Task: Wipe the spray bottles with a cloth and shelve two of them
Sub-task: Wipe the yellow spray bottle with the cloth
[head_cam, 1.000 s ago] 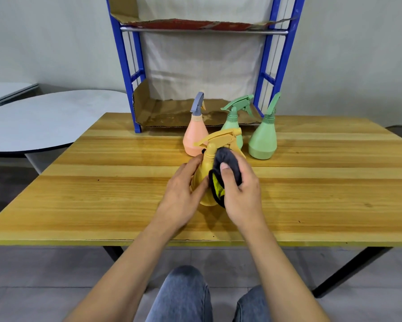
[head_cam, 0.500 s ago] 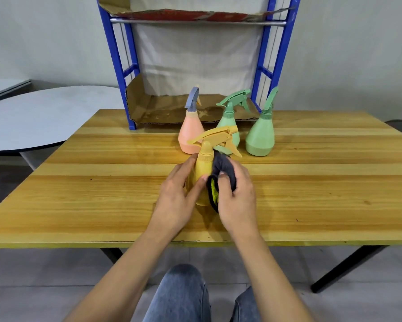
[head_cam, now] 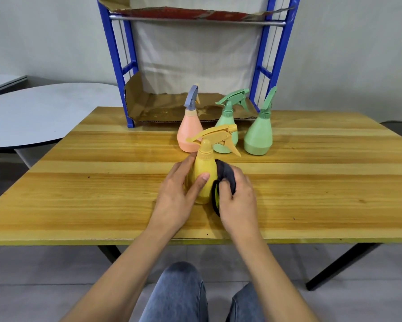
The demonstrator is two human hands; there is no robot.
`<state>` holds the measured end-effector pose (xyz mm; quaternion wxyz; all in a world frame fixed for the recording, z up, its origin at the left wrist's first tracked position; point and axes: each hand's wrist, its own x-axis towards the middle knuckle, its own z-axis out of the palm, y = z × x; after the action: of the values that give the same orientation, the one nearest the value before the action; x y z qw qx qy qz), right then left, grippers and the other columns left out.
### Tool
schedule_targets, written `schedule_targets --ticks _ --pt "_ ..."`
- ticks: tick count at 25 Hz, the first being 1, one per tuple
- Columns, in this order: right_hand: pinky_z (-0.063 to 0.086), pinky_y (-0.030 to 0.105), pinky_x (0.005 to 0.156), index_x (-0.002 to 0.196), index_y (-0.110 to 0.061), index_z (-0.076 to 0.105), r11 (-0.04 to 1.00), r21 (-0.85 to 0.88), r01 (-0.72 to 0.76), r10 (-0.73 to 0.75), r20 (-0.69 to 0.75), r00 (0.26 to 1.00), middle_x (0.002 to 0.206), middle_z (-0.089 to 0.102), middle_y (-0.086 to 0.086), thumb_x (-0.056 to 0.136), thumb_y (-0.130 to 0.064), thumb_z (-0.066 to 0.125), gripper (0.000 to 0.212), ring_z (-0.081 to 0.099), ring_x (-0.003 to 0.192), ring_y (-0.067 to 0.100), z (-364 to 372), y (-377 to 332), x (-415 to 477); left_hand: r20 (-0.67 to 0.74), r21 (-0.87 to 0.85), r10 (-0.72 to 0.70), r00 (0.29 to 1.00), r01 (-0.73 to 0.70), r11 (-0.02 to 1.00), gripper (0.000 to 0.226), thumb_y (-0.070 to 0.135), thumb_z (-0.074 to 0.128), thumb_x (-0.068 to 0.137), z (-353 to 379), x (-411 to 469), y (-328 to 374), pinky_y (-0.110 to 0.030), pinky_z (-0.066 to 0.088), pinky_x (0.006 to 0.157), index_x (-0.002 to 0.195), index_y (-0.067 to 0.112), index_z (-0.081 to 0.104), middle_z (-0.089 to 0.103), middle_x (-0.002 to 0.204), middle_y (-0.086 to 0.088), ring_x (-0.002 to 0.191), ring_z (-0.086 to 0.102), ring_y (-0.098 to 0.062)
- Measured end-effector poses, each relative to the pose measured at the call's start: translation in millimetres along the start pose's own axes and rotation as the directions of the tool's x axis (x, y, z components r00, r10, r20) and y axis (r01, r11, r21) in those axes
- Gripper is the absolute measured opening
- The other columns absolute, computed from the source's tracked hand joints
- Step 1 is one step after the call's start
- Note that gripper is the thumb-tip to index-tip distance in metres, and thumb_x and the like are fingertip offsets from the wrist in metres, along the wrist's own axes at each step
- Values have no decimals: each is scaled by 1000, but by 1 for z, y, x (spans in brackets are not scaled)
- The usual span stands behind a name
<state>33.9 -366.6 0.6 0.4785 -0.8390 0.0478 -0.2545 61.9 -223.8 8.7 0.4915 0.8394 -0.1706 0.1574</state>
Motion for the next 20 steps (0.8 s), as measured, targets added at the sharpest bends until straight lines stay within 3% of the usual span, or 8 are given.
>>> schedule_targets --ticks 2,4,7,9,12,16,18,20 --pt "44 32 93 132 -27 56 998 -70 7 -3 52 999 117 59 -1 94 -33 43 40 53 104 11 -8 5 1 11 -12 -21 1000 21 1000 62 51 59 96 1 -2 2 0 35 94 153 37 39 55 129 17 113 50 12" --pt "43 30 88 133 -29 54 987 -153 43 -27 103 994 118 58 0 96 -28 48 37 55 106 17 -18 4 8 9 -1 -23 1000 23 1000 62 51 58 96 1 -3 2 -1 34 96 153 36 40 53 131 16 115 47 9" --pt "44 33 88 134 -29 47 960 -276 42 -31 42 999 127 58 2 93 -30 61 43 57 113 23 -32 4 27 -21 36 -50 999 51 998 63 58 59 92 2 1 3 -29 48 105 148 36 45 54 134 11 121 51 -4" --pt "42 32 92 134 -27 44 951 -307 -22 55 100 993 138 52 2 90 -37 66 51 53 123 23 -36 8 36 -41 46 -82 996 84 995 60 61 61 90 3 3 7 -42 52 102 142 36 47 55 131 10 120 54 -10" --pt "26 33 116 146 -34 41 949 -315 -13 125 336 934 163 22 -5 91 -39 60 59 27 148 17 -43 21 32 6 9 -122 992 122 992 57 63 63 88 -1 4 11 -42 50 103 136 36 46 54 130 13 120 52 -8" --pt "12 36 125 156 -40 23 931 -354 87 83 440 894 167 12 -11 100 -39 49 62 4 154 8 -50 28 34 320 15 -126 939 128 992 71 55 61 94 -23 12 8 -35 38 113 153 44 23 41 149 18 139 40 -8" --pt "19 33 121 156 -36 23 947 -304 103 58 479 876 165 21 -9 103 -36 44 57 13 153 10 -42 25 39 420 98 -106 901 71 993 83 47 65 95 -33 16 5 -30 34 116 159 42 13 34 159 14 140 34 -3" --pt "30 34 114 152 -34 31 950 -286 126 31 487 873 159 36 -4 104 -34 41 49 31 147 15 -35 23 44 418 83 -49 907 15 996 85 47 67 93 -32 18 3 -32 35 118 159 40 14 34 161 13 140 34 -1"
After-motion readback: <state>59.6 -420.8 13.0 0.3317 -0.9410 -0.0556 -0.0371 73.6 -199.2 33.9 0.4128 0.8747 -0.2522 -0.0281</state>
